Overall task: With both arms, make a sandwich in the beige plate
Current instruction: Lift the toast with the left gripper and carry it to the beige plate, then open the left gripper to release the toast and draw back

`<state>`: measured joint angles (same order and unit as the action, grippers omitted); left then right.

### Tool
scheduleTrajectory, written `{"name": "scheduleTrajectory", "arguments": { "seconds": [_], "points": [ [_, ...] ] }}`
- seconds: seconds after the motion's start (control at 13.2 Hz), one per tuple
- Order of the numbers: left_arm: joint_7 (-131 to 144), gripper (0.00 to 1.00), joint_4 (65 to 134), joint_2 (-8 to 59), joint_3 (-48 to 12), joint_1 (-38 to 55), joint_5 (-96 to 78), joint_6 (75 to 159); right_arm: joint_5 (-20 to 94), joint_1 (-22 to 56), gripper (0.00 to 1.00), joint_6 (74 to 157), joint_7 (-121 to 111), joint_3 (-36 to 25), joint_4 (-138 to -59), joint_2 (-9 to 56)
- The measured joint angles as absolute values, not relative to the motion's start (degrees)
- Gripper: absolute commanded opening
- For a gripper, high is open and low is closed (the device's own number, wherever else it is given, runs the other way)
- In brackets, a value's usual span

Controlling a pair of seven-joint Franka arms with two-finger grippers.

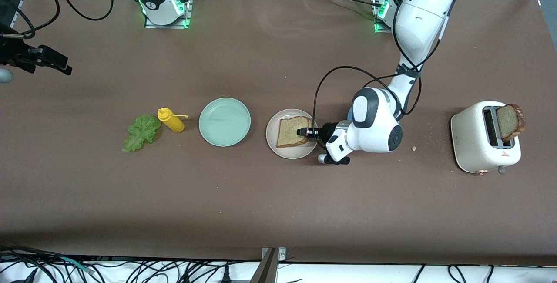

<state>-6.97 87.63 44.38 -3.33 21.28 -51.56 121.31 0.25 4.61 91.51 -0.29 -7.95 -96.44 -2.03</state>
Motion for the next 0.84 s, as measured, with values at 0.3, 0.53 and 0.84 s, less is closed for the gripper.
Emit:
{"name": "scheduleTrajectory", "arguments": {
  "seconds": [0.3, 0.53, 0.84],
  "points": [
    [-6.9, 1.00, 87.9, 44.6, -2.0, 21.2, -50.5, 121.3, 0.2, 4.7, 1.00, 91.5, -0.3, -7.7, -96.4, -2.0],
    [-3.2, 1.00, 87.7, 44.1, -1.3, 20.7, -43.5, 121.4, 0.2, 5.5, 1.00, 91.5, -0.3, -7.6, -96.4, -1.8],
    [-2.0, 1.00, 87.4, 42.5, -0.9, 17.6, -38.6, 121.3, 0.3, 6.2, 1.00, 91.5, -0.3, -7.4, -96.4, -0.3]
  ]
}}
